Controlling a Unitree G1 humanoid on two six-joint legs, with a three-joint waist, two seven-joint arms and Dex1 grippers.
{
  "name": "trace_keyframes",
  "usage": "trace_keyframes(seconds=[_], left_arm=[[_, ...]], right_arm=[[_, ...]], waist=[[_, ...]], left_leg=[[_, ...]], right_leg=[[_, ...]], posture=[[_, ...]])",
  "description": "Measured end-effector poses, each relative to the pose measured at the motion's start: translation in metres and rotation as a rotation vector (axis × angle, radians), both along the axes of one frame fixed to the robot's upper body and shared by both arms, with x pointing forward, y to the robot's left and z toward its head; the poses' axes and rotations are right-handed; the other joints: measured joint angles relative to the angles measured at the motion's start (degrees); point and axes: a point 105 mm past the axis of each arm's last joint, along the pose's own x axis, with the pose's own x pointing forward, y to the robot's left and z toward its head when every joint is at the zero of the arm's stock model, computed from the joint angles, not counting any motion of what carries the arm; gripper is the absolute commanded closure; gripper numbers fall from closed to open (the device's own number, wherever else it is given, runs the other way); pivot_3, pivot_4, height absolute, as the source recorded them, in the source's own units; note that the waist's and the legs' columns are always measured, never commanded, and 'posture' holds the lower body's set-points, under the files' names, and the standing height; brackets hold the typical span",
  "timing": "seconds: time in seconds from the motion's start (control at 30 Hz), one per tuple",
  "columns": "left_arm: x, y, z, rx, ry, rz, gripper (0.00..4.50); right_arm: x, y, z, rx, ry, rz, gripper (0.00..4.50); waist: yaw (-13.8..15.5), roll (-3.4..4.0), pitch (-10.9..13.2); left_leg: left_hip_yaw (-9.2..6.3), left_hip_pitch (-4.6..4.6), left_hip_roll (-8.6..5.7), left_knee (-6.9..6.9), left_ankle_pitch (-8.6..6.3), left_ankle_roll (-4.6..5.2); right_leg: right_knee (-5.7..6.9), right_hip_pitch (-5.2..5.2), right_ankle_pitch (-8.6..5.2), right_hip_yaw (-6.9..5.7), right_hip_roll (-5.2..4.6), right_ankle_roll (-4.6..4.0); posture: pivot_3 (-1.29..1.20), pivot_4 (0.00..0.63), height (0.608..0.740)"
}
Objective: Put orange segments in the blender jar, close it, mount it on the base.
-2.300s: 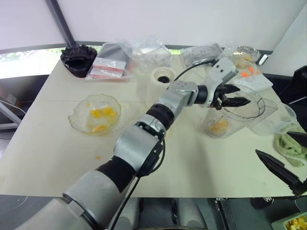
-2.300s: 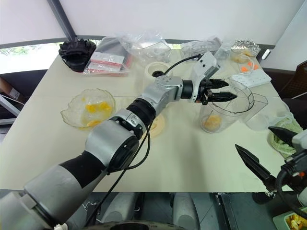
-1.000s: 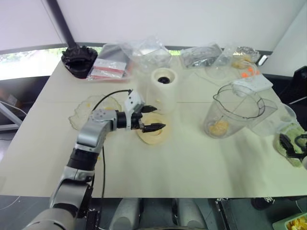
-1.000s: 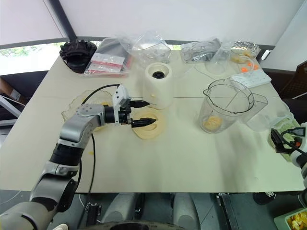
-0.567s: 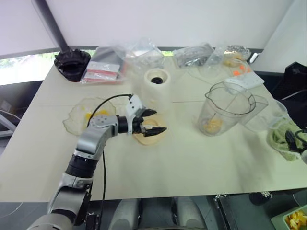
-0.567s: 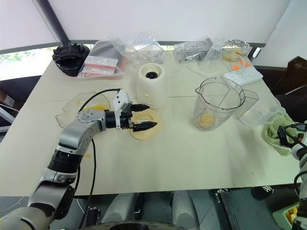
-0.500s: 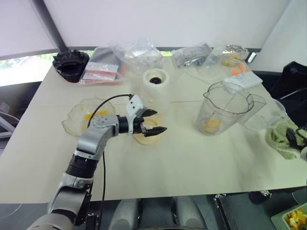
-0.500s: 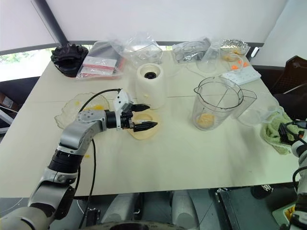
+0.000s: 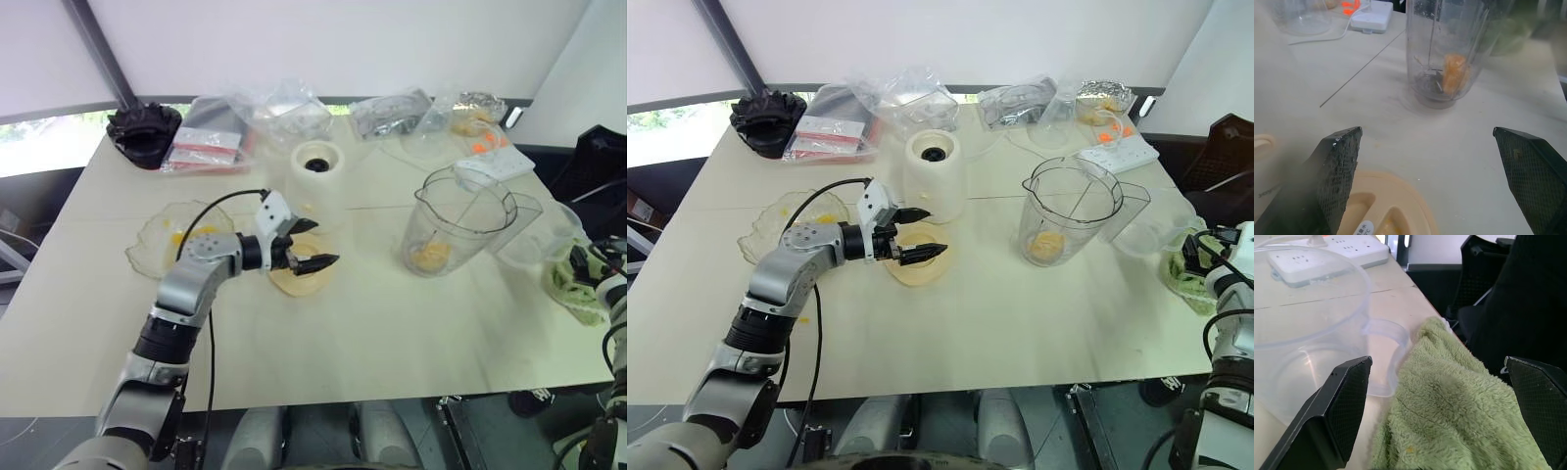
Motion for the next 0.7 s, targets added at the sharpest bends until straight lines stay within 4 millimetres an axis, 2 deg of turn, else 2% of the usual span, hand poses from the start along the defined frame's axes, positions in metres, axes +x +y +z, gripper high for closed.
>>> trace_keyframes(seconds=[0.7], left_arm=[[0.003, 0.003, 0.004, 0.005, -0.036, 0.035, 0.04]], right_arm=[[0.018, 0.001, -0.009, 0.017, 0.004, -0.023, 0.0]], waist=[[-0.2, 0.0, 0.0]], left_leg=[[0.0, 0.02, -0.01, -0.05, 0.0, 0.0]], right_leg=[[-0.02, 0.0, 0.0, 0.02, 0.0, 0.0]], posture=[[0.0, 0.15, 0.74]])
